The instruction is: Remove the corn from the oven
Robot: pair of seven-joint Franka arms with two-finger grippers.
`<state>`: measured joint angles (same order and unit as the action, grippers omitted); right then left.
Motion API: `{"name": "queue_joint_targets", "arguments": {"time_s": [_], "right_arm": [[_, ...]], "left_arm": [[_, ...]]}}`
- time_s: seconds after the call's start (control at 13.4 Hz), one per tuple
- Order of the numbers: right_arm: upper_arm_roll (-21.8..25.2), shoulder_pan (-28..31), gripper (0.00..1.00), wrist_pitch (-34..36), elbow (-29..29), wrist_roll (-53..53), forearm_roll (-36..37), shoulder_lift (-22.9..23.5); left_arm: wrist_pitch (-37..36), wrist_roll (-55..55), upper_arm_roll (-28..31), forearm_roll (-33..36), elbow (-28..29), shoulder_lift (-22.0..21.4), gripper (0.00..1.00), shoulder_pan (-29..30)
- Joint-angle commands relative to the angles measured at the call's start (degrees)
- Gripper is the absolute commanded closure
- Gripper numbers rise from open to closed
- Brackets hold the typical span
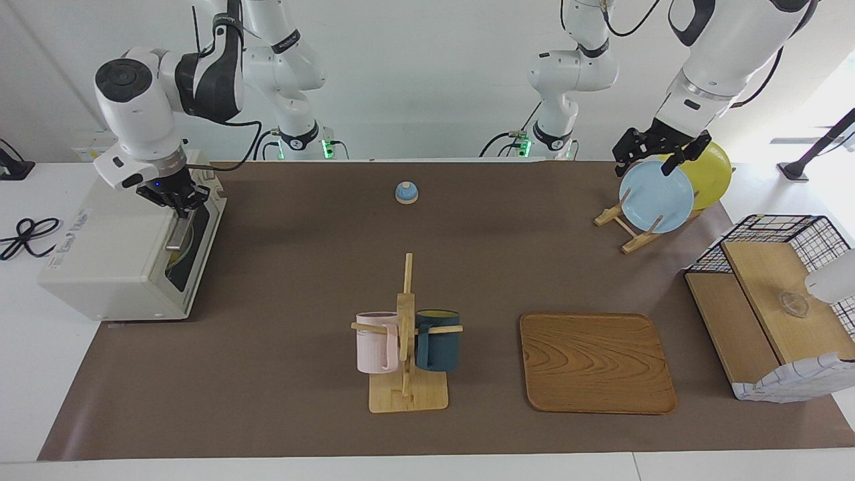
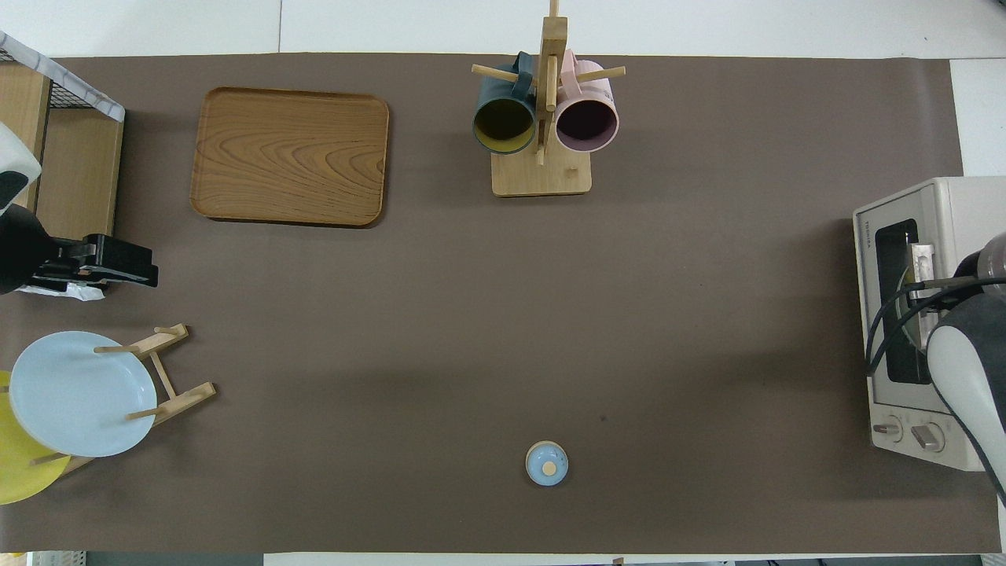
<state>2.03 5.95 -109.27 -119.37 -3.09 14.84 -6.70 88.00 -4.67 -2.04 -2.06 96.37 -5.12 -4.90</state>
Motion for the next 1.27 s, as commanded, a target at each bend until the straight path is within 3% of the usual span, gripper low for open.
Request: {"name": "queue_joint_targets", "arguments": {"time_s": [0.0, 0.6, 1.19], "right_arm": [[-0.45, 1.26, 1.0, -2.27, -2.36, -1.22, 0.89, -0.51], [-0.63, -0.93, 1.0, -2.44, -2.54, 0.97, -3.24, 1.25], [-0.63, -2.61, 1.0, -9.9, -3.85, 2.48, -4.91, 6.61]], "left_arm": [[0.06, 0.28, -0.15, 0.75, 0.4, -0.59, 0.0, 0.33], [0.15, 0.28, -0.15, 0.75, 0.4, -0.59, 0.0, 0.33], [0.07, 0.19, -0.15, 0.75, 0.4, -0.59, 0.0, 0.33]]}}
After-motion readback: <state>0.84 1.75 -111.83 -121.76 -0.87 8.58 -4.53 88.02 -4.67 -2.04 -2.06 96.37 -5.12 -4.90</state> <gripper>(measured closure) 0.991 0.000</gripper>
